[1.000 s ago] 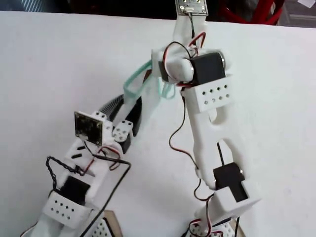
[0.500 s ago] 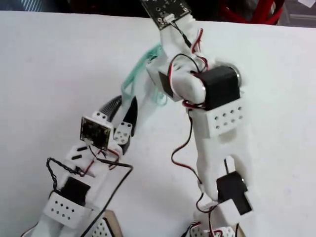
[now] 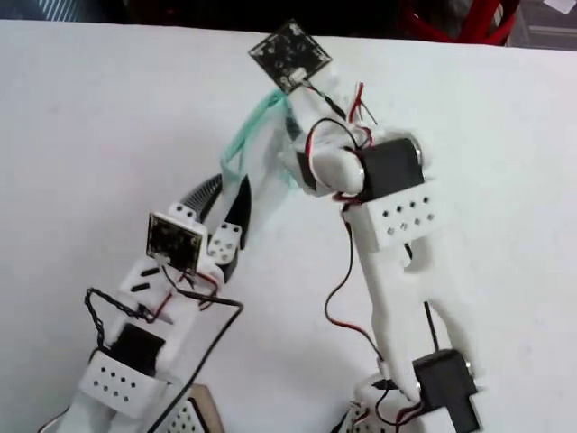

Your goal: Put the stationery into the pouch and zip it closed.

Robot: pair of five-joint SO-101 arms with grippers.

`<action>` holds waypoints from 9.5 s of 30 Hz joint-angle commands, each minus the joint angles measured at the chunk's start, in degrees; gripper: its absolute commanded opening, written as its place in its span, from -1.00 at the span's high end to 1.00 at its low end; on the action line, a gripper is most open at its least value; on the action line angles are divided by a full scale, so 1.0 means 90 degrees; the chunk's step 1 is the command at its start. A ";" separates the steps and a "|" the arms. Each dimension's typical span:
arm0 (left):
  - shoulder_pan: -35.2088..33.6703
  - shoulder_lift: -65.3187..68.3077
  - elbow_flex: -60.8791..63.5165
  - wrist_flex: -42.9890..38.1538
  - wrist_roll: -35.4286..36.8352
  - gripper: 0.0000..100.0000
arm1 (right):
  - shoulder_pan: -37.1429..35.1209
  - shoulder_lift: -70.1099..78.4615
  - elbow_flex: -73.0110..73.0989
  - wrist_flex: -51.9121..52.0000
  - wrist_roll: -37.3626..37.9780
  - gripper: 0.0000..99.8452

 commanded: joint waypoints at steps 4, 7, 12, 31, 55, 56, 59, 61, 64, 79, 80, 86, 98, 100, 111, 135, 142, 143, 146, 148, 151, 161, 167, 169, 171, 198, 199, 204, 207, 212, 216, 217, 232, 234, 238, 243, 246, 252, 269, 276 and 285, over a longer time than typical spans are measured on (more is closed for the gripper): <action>0.0024 0.0132 -0.0020 -0.0107 -0.0059 0.95 | 0.0024 -0.1079 0.2276 -0.2476 -0.0020 0.40; 0.0024 0.0132 -0.0020 -0.0107 -0.0059 0.95 | 0.0015 -0.1226 0.2823 -0.3121 -0.0020 0.40; 0.0024 0.0132 -0.0020 -0.0107 -0.0059 0.95 | -0.0151 -0.1197 0.2882 -0.3424 -0.0020 0.40; 0.0024 0.0132 -0.0020 -0.0088 -0.0059 0.95 | -0.0454 -0.2906 0.2921 -0.3570 0.0010 0.97; 0.0024 0.0132 -0.0020 -0.0059 -0.0059 0.95 | -0.3199 -0.3092 0.0752 0.0757 0.0860 0.96; 0.0024 0.0132 -0.0020 -0.0059 -0.0059 0.95 | -0.3199 -0.3092 0.0684 0.0728 0.0860 0.96; 0.0044 0.0132 -0.0020 -0.0059 -0.0059 0.95 | -0.3179 -0.3023 0.0606 0.0503 0.0801 0.96; 0.0063 0.0132 -0.0020 -0.0059 -0.0059 0.95 | -0.3179 -0.3023 0.0752 0.0259 0.0801 0.96; 0.0024 0.0132 -0.0020 -0.0049 -0.0059 0.95 | -0.2818 -0.3043 0.1055 -0.0103 0.0801 0.96; 0.0161 0.0093 -0.1807 0.2247 -0.0010 0.95 | -0.1177 -0.3092 0.3136 -0.1275 0.0020 0.96; 0.0259 0.0093 -0.1973 0.2510 -0.0010 0.95 | -0.1324 -0.3092 0.3204 -0.1304 -0.0039 0.96; 0.0698 0.0093 -0.2657 0.3556 -0.0010 0.95 | -0.1617 -0.3228 0.3165 -0.1226 -0.0313 0.95; 0.0737 0.0093 -0.2335 0.3272 -0.0010 0.95 | 0.0103 -0.4459 0.2139 -0.0630 -0.2393 0.42; 0.0737 0.0093 -0.2325 0.3253 -0.0010 0.95 | 0.0093 -0.4215 0.1729 -0.0386 -0.2745 0.44; 0.0737 0.0103 -0.1788 0.2764 -0.0010 0.95 | -0.0044 0.0347 -0.3350 0.1958 -0.4835 0.33; 0.0737 0.0103 -0.1143 0.1856 -0.0049 0.95 | -0.1548 0.1832 -0.4083 0.1841 -0.5939 0.33; 0.0737 0.0103 -0.1035 0.1846 -0.0049 0.95 | -0.1578 0.1861 -0.4015 0.1890 -0.5656 0.53; 0.0737 0.0103 -0.1035 0.1866 -0.0059 0.95 | -0.1597 0.1871 -0.4015 0.1890 -0.5451 0.62; 0.0737 0.0103 -0.1016 0.1885 -0.0059 0.95 | -0.1607 0.1900 -0.4015 0.1890 -0.5099 0.83; 0.0737 0.0103 -0.0967 0.1846 -0.0059 0.95 | -0.1578 0.1880 -0.4015 0.1890 -0.5060 0.77; 0.0698 0.0103 -0.0967 0.1836 -0.0059 0.95 | -0.1578 0.1744 -0.4024 0.1900 -0.5031 0.54; 0.0689 0.0103 -0.0967 0.1836 -0.0059 0.95 | -0.2037 0.0493 -0.3692 0.1900 -0.4708 0.48; 0.0689 0.0103 -0.0947 0.1836 -0.0059 0.95 | -0.2037 0.0601 -0.3155 0.1880 -0.5021 0.47; 0.0689 0.0103 -0.0938 0.1836 -0.0059 0.95 | -0.2027 0.0747 -0.3233 0.1861 -0.5050 0.47; 0.0689 0.0103 -0.0928 0.1836 -0.0059 0.95 | -0.2007 0.0982 -0.3302 0.1861 -0.5109 0.47; 0.0620 0.0093 -0.1084 0.2794 0.0830 0.54 | -0.0562 0.2369 -0.3800 0.1900 -0.1788 0.96; 0.0620 0.0093 -0.1358 0.3136 0.0850 0.54 | -0.0562 0.2369 -0.3780 0.1900 -0.1563 0.96; 0.0376 0.0093 -0.3009 0.5187 0.0840 0.53 | -0.0484 0.2281 -0.3839 0.1900 -0.0391 0.96; -0.0239 0.0093 -0.3712 0.5646 0.0567 0.53 | -0.0366 0.1871 -0.3770 0.1900 0.0508 0.96; -0.1001 0.0112 -0.3780 0.5226 -0.0391 0.53 | -0.0151 0.1031 -0.3751 0.1900 0.1573 0.96; -0.1206 0.0132 -0.3399 0.4239 -0.1035 0.54 | -0.0063 0.0581 -0.3009 0.1900 0.2315 0.96; -0.1187 0.0132 -0.3253 0.3907 -0.1211 0.54 | -0.0054 0.0464 -0.2667 0.1900 0.2559 0.96; -0.0669 0.1792 -0.2110 0.1582 -0.0518 0.54 | -0.0054 -0.1226 -0.1114 0.1792 0.2628 0.96; -0.0669 0.1929 -0.2061 0.1319 -0.0498 0.54 | -0.0054 -0.1353 -0.1358 0.1734 0.2305 0.96; -0.0845 0.1978 -0.2042 0.0947 -0.0596 0.54 | -0.0044 -0.1128 -0.1260 0.1792 0.2286 0.95; -0.0894 0.1988 -0.2032 0.0938 -0.0576 0.54 | 0.0288 -0.0923 -0.1153 0.1763 0.1573 0.54; -0.0864 0.1988 -0.2042 0.0889 -0.0606 0.54 | 0.0239 -0.0952 -0.1182 0.1773 0.1299 0.29; -0.0864 0.1998 -0.1983 0.0889 -0.0586 0.54 | -0.0083 -0.1177 -0.1524 0.1792 0.1299 0.28; -0.0601 0.1998 -0.1426 -0.0059 -0.0606 0.54 | 0.0054 -0.0444 -0.0684 0.1753 0.1299 0.28; -0.0562 0.1998 -0.1114 -0.0098 -0.0596 0.54 | -0.0005 0.0200 -0.0625 0.1880 0.1915 0.51; -0.0601 0.1988 -0.1065 -0.0098 -0.0606 0.54 | 0.0054 -0.0024 -0.0606 0.1910 0.3057 0.96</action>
